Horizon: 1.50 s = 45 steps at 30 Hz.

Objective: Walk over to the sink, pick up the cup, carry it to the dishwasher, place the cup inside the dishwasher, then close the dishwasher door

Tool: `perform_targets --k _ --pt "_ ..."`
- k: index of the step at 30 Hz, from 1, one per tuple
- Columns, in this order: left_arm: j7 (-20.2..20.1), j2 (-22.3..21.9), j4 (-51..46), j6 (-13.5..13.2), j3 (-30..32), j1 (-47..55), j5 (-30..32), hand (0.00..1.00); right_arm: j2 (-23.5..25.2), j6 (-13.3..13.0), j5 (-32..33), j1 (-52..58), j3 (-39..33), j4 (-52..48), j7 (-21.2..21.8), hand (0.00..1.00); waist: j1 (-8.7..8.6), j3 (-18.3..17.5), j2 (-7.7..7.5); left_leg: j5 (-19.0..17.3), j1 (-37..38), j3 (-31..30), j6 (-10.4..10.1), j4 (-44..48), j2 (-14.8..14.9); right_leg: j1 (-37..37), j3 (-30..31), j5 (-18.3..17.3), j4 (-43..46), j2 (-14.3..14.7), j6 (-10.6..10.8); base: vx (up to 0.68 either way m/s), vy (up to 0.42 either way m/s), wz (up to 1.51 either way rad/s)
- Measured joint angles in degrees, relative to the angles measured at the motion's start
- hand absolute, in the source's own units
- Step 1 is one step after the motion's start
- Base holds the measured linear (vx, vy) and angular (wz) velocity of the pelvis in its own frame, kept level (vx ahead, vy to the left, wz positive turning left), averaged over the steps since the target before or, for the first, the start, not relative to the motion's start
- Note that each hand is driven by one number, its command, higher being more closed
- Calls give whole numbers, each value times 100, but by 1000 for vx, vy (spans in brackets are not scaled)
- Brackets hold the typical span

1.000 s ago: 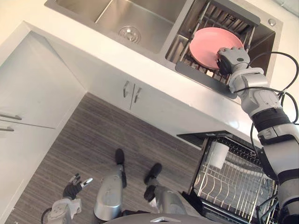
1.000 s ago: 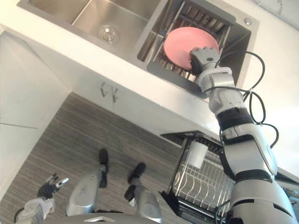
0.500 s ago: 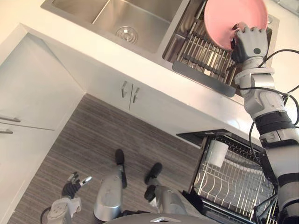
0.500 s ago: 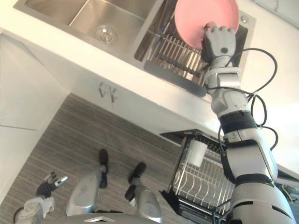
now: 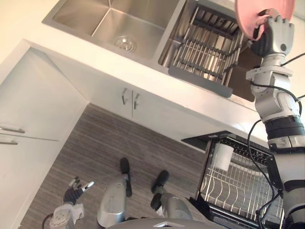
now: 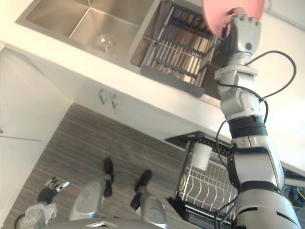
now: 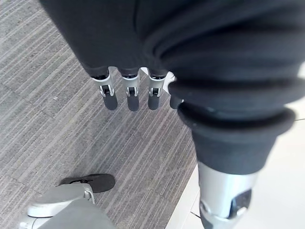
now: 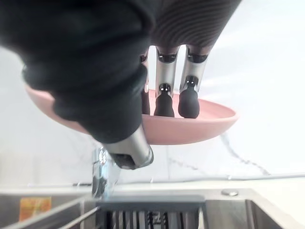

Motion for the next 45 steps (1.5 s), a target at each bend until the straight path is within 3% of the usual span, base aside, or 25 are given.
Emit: perform_targets --k 6,10,16,20,22,23,24,26,27,28,30,32,34,36,42,45 --pt "-18 -159 58 -34 -2 281 3 0 1 69 376 1051 -788 -1029 358 100 -247 -375 -15 -23 346 265 -34 -200 -14 99 314 0 1 -9 11 14 20 -27" --pt "-30 -330 296 -41 -47 452 276 0 7 176 408 2025 -1502 -1622 849 100 -564 -741 -13 -69 788 627 -81 -417 -45 234 675 -7 2 -16 46 22 17 -46" --pt "-85 -420 463 -34 -231 475 814 0 69 370 569 3405 -2408 -2522 1289 100 -964 -981 -29 -255 1365 1014 -170 -563 -139 342 1321 -66 166 -42 139 -8 29 -55" --pt "-270 -373 600 124 -220 517 1022 0 535 537 567 4047 -2750 -3023 1505 100 -1223 -1094 -79 -487 1610 1416 -121 -578 -227 -11 1708 -45 548 -17 145 -57 69 -103" --pt "-295 -371 625 215 -177 531 1129 0 786 572 566 4221 -2700 -3066 1566 100 -1237 -1105 -51 -564 1688 1851 -16 -544 -70 -135 1063 -321 898 -107 -458 -72 29 -111" --pt "-298 -398 640 242 -176 543 1124 0 932 609 566 4313 -2662 -3061 1679 100 -1238 -1147 66 -555 1687 2101 20 -488 162 -274 381 -490 1425 -176 -704 -52 32 -94" --pt "-299 -401 644 243 -173 544 1118 0 1054 616 564 4407 -2635 -3061 1766 100 -1248 -1143 164 -584 1683 2235 -39 -390 430 -314 -80 -523 1982 -234 -724 -8 16 -84" --pt "-298 -381 668 264 -173 547 1104 0 1273 627 543 4422 -2600 -3084 1917 100 -1272 -1127 209 -584 1697 2335 -195 -208 677 -237 -388 -628 2378 -342 -703 110 -87 -58" --pt "-296 -321 668 273 -172 545 1100 0 1411 634 494 4421 -2551 -3150 2029 100 -1241 -1182 35 -589 1680 2467 -284 -43 707 -83 -415 -354 2098 -416 -629 112 -154 -54" --pt "-293 -281 678 282 -168 515 1098 0 1463 635 480 4419 -2496 -3200 2078 100 -1222 -1203 -103 -622 1675 2521 -329 71 718 9 -333 -334 1878 -401 -425 89 -224 -52" --pt "-299 -264 709 358 -115 391 1102 0 1560 608 313 4406 -2381 -3332 2290 100 -1075 -1224 -179 -675 1568 2230 -428 350 812 382 -337 -252 877 -115 -308 54 -271 -69" --pt "-299 -339 711 431 -133 283 1109 0 1574 626 311 4424 -2383 -3481 2466 100 -1038 -1140 -48 -770 1510 2190 -545 506 861 493 -328 -188 462 -6 -216 -28 -179 -46" --pt "-300 -463 711 458 -171 220 1113 0 1575 740 310 4584 -2408 -3496 2703 100 -1188 -1002 145 -834 1344 2134 -562 624 905 449 -320 -173 372 34 -159 -125 2 1" --pt "-280 -532 712 448 -180 180 1111 0 1612 819 266 4837 -2438 -3503 2834 100 -1218 -943 281 -845 1186 2090 -574 677 923 318 -303 -156 377 39 -149 -129 33 5" --pt "-21 -528 711 161 -189 151 1111 0 2126 934 96 5108 -2439 -4010 2872 100 -1248 -585 316 -755 966 2064 -508 543 801 -38 -29 -4 257 61 -187 -114 39 -18" --pt "79 -484 712 137 -234 110 1129 0 2300 914 162 5319 -2377 -4135 2835 100 -1354 -412 322 -773 901 1991 -480 574 714 -108 14 58 250 16 -199 -39 84 -6"
